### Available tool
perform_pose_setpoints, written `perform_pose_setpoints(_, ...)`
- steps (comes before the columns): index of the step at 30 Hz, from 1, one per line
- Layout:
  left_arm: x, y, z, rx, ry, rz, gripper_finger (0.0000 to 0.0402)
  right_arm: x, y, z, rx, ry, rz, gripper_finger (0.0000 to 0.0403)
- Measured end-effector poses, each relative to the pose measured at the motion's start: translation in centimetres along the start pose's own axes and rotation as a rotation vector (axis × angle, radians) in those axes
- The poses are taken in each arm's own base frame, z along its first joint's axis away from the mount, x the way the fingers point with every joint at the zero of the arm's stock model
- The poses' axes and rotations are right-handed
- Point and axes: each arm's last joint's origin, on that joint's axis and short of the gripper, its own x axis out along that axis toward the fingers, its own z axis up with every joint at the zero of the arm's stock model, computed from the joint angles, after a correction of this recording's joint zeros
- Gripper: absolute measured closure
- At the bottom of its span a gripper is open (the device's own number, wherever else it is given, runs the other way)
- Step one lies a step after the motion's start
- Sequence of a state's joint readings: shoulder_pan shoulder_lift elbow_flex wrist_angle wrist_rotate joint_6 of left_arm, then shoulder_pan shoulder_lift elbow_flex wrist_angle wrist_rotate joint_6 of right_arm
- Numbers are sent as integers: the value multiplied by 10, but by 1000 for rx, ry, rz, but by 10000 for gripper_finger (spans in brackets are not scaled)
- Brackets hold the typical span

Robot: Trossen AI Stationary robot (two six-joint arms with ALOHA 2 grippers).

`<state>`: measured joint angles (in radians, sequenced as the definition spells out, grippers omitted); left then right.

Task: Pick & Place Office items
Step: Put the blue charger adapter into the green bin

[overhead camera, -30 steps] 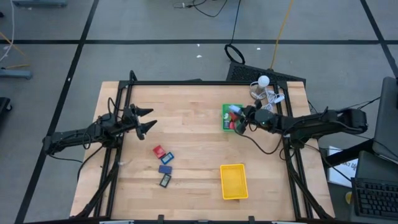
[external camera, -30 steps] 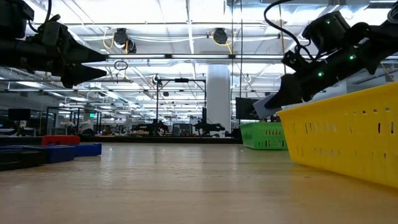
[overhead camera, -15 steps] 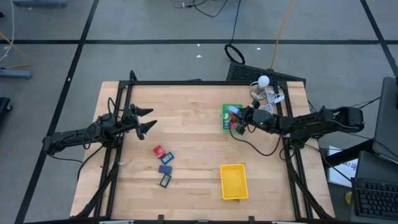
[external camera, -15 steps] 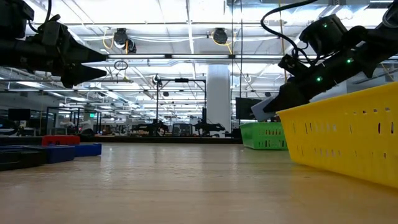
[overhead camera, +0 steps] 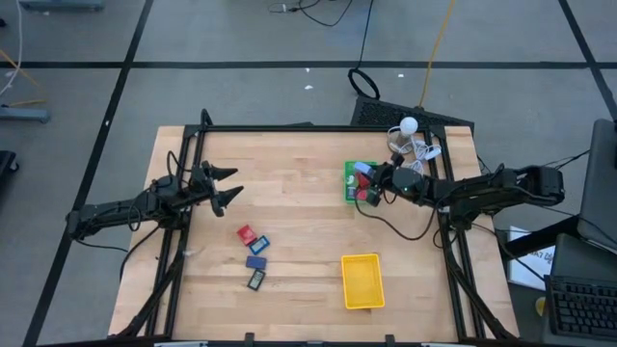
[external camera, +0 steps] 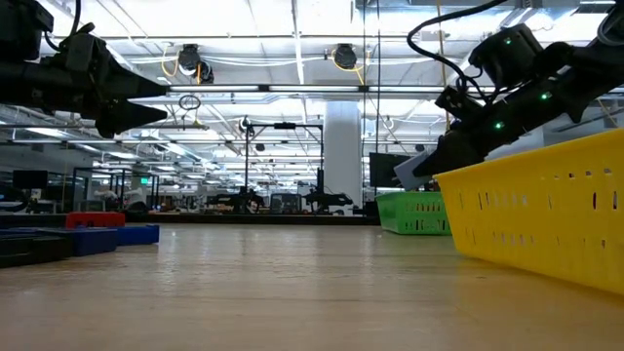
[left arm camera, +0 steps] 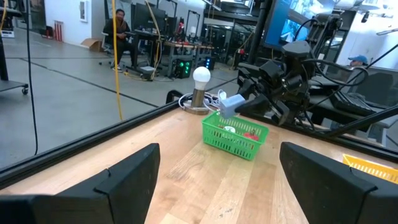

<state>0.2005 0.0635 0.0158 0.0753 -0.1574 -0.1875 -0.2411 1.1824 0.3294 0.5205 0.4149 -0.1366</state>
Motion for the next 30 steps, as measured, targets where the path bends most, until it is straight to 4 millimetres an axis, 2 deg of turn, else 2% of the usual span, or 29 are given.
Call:
perform_pose_setpoints(6,0,0,0,0,0,0,66,2,-2,1,6,-17,69,288)
perform_pose_setpoints(18,0,0,0,0,0,0,66,10,-24,-3,84,-10,116,288)
perform_pose_setpoints(24,0,0,0,0,0,0,66,15,-20,-8,30,-1,189,288)
perform_pose_setpoints(30,0,0,0,0,0,0,66,20,-18,-11,57,4,188,288)
